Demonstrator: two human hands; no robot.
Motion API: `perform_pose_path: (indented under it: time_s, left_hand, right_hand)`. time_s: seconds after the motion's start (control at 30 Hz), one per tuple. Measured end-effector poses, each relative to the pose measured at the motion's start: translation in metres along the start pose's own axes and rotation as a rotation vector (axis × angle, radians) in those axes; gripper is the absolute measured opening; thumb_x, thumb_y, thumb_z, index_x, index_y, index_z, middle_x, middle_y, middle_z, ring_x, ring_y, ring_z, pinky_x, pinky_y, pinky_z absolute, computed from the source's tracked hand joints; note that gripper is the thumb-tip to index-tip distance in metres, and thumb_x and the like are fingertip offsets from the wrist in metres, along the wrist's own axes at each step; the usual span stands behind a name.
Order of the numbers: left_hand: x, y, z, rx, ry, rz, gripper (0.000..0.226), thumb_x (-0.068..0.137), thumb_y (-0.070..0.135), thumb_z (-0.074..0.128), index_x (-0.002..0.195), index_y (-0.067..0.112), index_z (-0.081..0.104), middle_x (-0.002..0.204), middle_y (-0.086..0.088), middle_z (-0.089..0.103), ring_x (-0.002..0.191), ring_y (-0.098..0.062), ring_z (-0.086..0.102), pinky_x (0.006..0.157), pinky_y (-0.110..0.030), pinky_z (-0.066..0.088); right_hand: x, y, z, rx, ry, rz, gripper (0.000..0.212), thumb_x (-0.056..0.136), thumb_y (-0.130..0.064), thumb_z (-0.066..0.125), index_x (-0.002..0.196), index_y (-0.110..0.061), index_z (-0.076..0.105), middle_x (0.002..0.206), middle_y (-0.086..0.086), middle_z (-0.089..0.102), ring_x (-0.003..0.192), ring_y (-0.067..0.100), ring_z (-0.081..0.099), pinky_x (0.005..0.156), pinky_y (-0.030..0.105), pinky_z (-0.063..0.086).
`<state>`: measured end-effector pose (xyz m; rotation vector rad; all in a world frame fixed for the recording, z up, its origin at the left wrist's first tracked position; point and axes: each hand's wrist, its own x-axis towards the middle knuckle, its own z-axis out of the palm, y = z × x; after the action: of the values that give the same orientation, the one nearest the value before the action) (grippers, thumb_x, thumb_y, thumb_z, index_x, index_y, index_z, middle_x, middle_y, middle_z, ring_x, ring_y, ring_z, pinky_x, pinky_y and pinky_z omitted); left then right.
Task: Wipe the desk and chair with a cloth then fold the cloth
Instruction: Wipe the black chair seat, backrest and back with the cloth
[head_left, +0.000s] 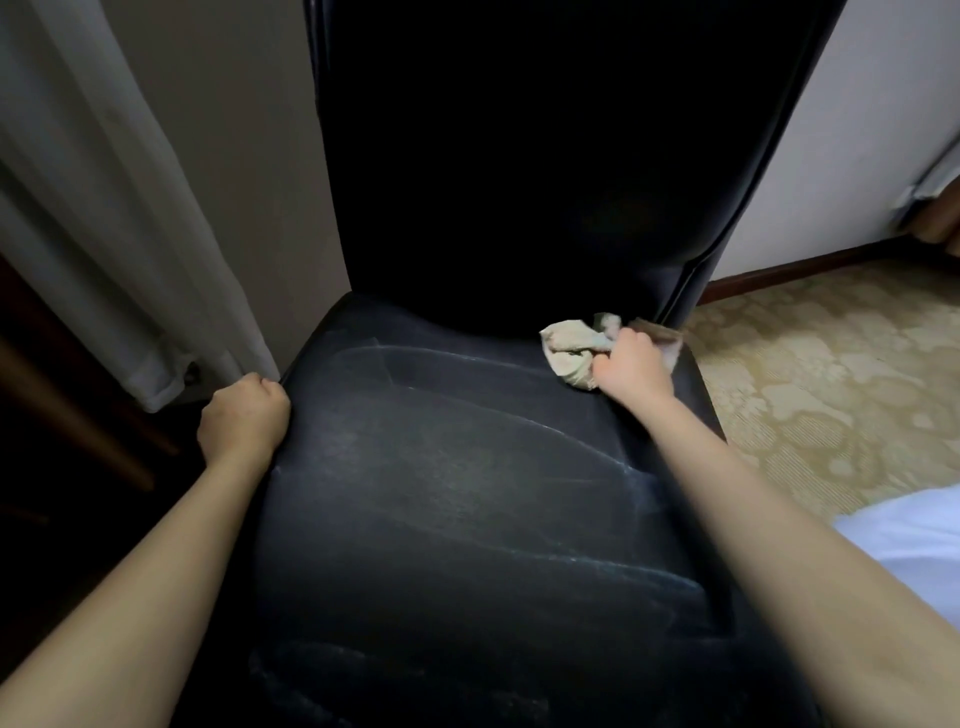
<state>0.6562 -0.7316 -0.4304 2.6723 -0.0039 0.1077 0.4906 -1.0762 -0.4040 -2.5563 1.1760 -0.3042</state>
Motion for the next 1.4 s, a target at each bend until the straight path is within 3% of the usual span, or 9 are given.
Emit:
perform_pose_path:
  time_s: [0.3,0.4,0.57,0.67,0.8,1.03,1.13,1.27,1.4]
  left_hand:
    - [-0.002,-0.001,-0.002,0.020,0.004,-0.007,0.038,0.093,0.021,0.031,0.107,0.001,0.060,0.111,-0.029,0.058,0.102,-0.045,0.054,0.076,-0.040,0.042]
    - [-0.003,0.001,-0.003,0.023,0.004,-0.006,0.038,0.093,0.022,0.032,0.108,0.001,0.060,0.112,-0.030,0.058,0.102,-0.046,0.054,0.079,-0.041,0.043]
    - [-0.002,0.002,-0.003,0.030,0.004,-0.004,0.039,0.094,0.022,0.031,0.110,0.000,0.059,0.112,-0.029,0.057,0.103,-0.045,0.054,0.075,-0.039,0.040]
    - [0.000,0.001,-0.002,0.040,0.009,-0.002,0.038,0.093,0.022,0.032,0.109,0.001,0.060,0.112,-0.029,0.057,0.103,-0.045,0.054,0.077,-0.040,0.041]
    - [0.001,0.001,0.000,0.043,0.010,-0.003,0.038,0.093,0.023,0.032,0.107,0.002,0.060,0.111,-0.029,0.057,0.102,-0.045,0.054,0.078,-0.041,0.042]
    - [0.001,-0.001,0.001,0.040,0.006,-0.007,0.038,0.092,0.025,0.032,0.107,0.004,0.061,0.110,-0.028,0.058,0.101,-0.045,0.054,0.078,-0.041,0.043]
    - [0.000,0.000,0.000,0.036,0.013,-0.002,0.038,0.092,0.025,0.032,0.106,0.004,0.061,0.109,-0.028,0.058,0.101,-0.045,0.054,0.078,-0.041,0.044]
    - [-0.001,0.000,-0.001,0.023,0.007,-0.005,0.037,0.093,0.022,0.033,0.107,0.002,0.060,0.111,-0.029,0.058,0.102,-0.046,0.054,0.079,-0.041,0.043]
    - [-0.002,0.003,-0.002,0.027,0.014,-0.007,0.036,0.092,0.020,0.033,0.108,0.001,0.059,0.112,-0.029,0.057,0.104,-0.046,0.053,0.082,-0.043,0.043]
  right_hand:
    - [-0.044,-0.029,0.000,0.170,-0.278,-0.683,0.026,0.084,-0.011,0.045,0.103,-0.020,0.061,0.105,-0.009,0.059,0.109,0.015,0.046,0.080,0.032,0.045]
    - [-0.021,0.009,-0.014,0.090,-0.176,-0.551,0.050,0.080,-0.005,0.048,0.125,-0.024,0.058,0.120,-0.007,0.058,0.114,0.014,0.047,0.093,0.024,0.038]
    - [0.015,0.076,-0.024,-0.012,0.068,0.144,0.040,0.089,-0.016,0.045,0.127,-0.003,0.048,0.125,0.023,0.053,0.115,0.039,0.051,0.090,0.041,0.042]
    - [0.003,0.052,-0.014,-0.161,0.102,0.238,0.041,0.093,-0.017,0.041,0.131,0.001,0.040,0.130,0.026,0.047,0.120,0.041,0.046,0.093,0.044,0.041]
    - [-0.028,-0.015,0.011,-0.243,0.125,-0.151,0.035,0.089,-0.016,0.042,0.121,-0.009,0.051,0.119,0.017,0.057,0.109,0.036,0.055,0.085,0.040,0.047]
    - [-0.066,-0.059,0.035,-0.067,-0.220,-0.703,0.033,0.097,-0.031,0.039,0.130,-0.030,0.042,0.126,0.001,0.047,0.119,0.021,0.043,0.090,0.043,0.047]
    - [-0.028,-0.018,0.025,-0.054,-0.132,-0.513,0.027,0.095,-0.033,0.041,0.121,-0.039,0.046,0.120,-0.005,0.047,0.117,0.018,0.044,0.091,0.040,0.047]
    - [0.005,0.041,-0.011,-0.236,0.066,-0.129,0.031,0.093,-0.012,0.041,0.123,-0.009,0.047,0.123,0.016,0.051,0.116,0.038,0.046,0.091,0.045,0.042]
    - [0.012,0.039,-0.007,-0.320,0.099,0.071,0.033,0.092,-0.007,0.043,0.124,-0.006,0.047,0.127,0.019,0.050,0.118,0.037,0.047,0.095,0.046,0.041]
